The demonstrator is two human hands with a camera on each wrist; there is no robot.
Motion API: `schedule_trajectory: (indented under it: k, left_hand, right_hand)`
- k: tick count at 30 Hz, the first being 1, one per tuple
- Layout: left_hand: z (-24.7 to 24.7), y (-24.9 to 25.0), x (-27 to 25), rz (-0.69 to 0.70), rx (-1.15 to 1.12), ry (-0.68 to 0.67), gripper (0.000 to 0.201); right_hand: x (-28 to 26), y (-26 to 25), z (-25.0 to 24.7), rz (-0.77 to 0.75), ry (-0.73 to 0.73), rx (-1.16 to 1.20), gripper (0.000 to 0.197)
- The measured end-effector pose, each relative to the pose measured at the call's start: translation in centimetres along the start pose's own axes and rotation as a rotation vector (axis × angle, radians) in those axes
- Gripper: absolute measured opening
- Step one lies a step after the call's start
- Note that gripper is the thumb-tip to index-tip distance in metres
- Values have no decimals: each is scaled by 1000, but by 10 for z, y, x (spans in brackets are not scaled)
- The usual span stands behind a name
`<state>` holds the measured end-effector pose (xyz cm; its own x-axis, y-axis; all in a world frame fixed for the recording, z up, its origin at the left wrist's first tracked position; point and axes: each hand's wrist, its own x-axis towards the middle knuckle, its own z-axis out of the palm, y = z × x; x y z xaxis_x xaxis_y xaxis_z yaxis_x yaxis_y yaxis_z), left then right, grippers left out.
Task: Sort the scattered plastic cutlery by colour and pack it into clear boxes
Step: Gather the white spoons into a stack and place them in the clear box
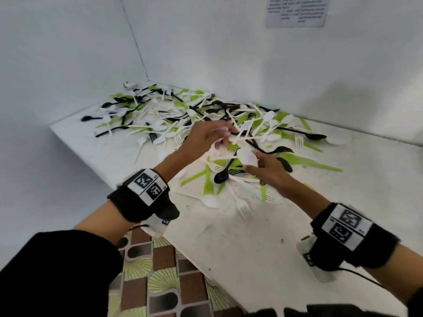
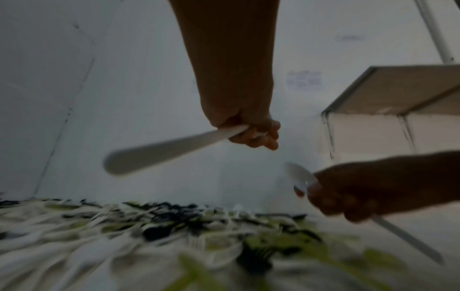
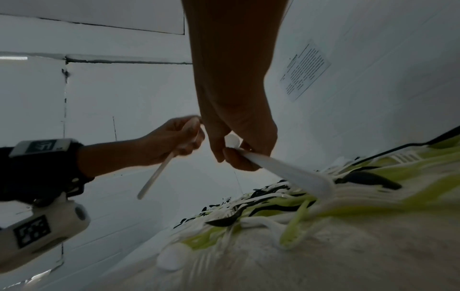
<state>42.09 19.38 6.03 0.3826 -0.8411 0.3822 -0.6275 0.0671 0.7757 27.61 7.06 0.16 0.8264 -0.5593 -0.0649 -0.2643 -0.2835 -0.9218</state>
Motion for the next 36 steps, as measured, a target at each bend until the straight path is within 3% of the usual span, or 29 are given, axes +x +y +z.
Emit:
schedule_trajectory:
  k: [5,8,12,16,19,22,25,29,33,36]
  left_hand:
    - [-4,-53,-45,-124,270,-439,17]
    - [3,-71,-62,-68,416,-640,37]
    - [5,-78,-61,-10,441,-713,46]
    - [3,-85,-57,91,481,-715,34]
    - [1,-90,-58,227,499,-623,24]
    - [-8,-101,-59,402,550,-422,26]
    - [-22,-104,-55,346,408,-229,24]
    - [-44,-99,-39,239,193,133,20]
    - [-83,-103,-28,131,154,454,32]
    - [-110,-107,-23,103,145,566,46]
  right_hand:
    - [7,-7,10,29,75,36,34]
    - [11,-10,9,40,103,50,34]
    - [15,-13,13,37,138,57,34]
    - [17,-17,24,35,146,97,25]
    - [19,-21,33,33,139,94,17]
    - [29,-28,43,42,129,80,10]
    - [41,-36,54,40,115,68,13]
    - [54,-45,72,21,90,28,15]
    - [61,-47,95,-37,57,-179,11]
    - [64,-49,113,-175,-16,-411,17]
